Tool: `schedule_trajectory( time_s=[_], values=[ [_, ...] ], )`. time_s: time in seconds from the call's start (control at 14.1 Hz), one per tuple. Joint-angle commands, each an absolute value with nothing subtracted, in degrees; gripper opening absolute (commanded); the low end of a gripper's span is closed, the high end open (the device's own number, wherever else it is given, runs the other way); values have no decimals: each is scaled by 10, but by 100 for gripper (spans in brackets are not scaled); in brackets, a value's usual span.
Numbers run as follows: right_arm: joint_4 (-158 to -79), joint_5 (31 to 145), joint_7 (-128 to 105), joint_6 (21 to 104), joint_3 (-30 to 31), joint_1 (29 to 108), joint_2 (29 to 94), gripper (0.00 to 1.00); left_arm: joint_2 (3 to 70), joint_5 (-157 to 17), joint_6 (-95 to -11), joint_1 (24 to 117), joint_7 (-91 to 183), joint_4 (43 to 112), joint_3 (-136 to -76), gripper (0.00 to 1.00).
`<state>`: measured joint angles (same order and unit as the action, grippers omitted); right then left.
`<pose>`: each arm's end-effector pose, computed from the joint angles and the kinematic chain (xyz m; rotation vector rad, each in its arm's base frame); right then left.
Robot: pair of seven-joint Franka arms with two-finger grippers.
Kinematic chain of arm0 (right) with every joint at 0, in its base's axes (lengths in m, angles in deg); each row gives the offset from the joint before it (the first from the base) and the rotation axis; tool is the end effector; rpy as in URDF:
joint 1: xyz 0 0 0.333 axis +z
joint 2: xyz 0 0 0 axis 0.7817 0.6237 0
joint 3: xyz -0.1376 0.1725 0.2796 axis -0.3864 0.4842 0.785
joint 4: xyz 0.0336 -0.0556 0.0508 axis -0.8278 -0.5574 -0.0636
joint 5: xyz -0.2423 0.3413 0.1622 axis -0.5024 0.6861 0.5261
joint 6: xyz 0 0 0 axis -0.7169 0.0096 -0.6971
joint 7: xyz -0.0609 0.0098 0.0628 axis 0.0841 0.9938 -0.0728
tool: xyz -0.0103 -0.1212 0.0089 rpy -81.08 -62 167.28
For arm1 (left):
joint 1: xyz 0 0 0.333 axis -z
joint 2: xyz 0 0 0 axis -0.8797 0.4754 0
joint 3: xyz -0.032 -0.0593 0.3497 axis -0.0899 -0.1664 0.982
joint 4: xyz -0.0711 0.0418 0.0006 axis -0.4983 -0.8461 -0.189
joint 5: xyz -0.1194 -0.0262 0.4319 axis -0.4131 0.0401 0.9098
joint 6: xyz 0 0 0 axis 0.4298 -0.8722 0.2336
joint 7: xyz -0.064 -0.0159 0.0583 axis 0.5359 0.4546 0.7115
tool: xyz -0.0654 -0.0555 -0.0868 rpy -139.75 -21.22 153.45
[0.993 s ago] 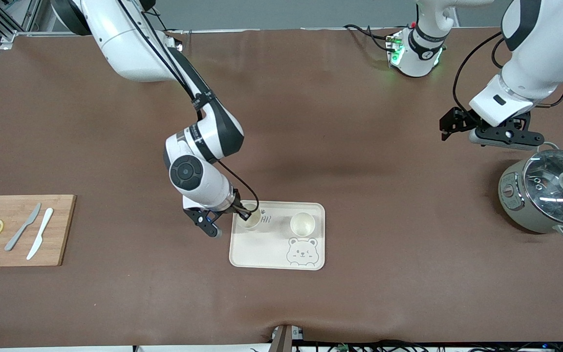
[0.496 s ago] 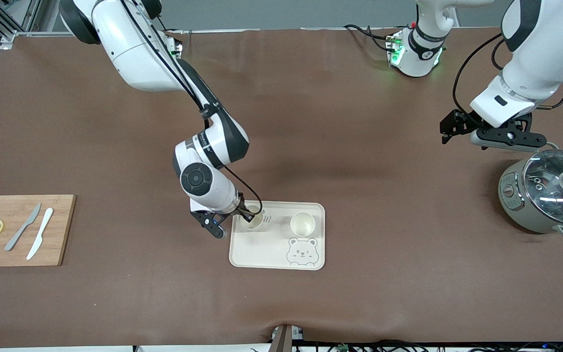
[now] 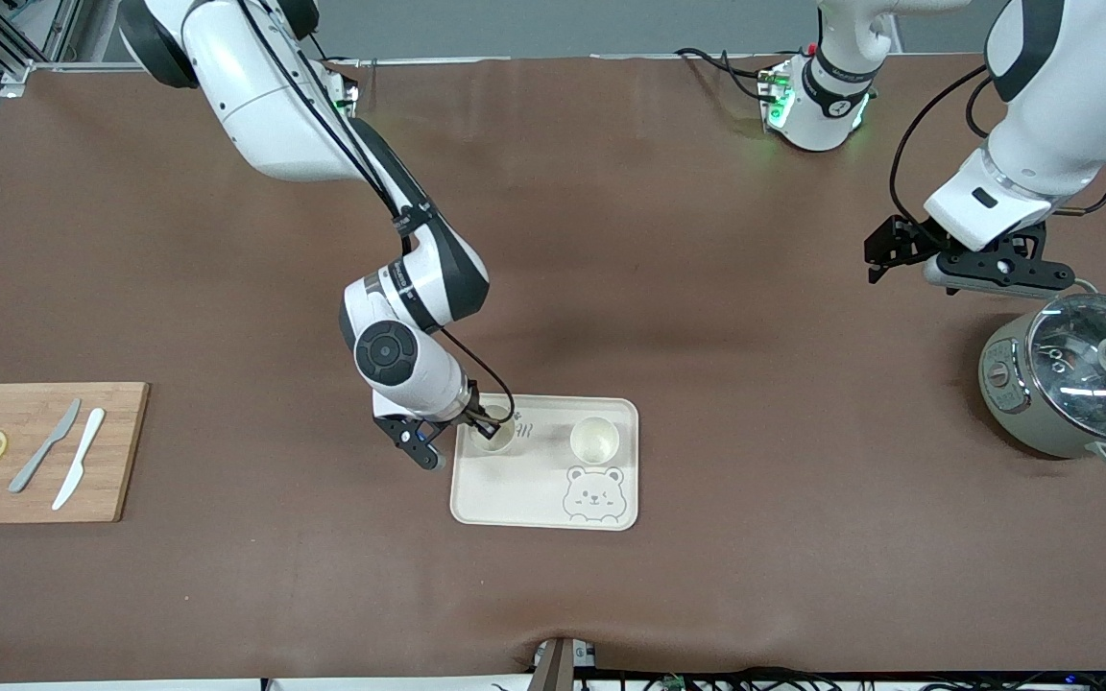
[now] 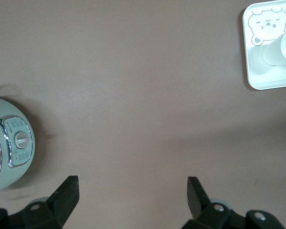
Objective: Place white IKEA cup upright on tray with both arms
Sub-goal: 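Lower the cup onto the tray beside the first cup and open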
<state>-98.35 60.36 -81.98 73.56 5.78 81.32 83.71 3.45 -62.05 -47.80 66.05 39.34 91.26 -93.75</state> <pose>0.7066 0.4137 0.2309 -2.8204 1.0560 0.1000 0.5710 -0.1067 0.5379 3.1195 -0.2801 0.1387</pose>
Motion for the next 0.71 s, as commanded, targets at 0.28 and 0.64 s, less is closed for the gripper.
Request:
schedule_trajectory(
  time_s=[0.28,0.64],
  values=[
    [-883,586,-827,538,54,788,816,100,40,-634,-475,656,388,903,-939,100],
    [-845,588,-799,422,56,736,748,100,39,-634,-475,656,389,903,-939,100]
  ],
)
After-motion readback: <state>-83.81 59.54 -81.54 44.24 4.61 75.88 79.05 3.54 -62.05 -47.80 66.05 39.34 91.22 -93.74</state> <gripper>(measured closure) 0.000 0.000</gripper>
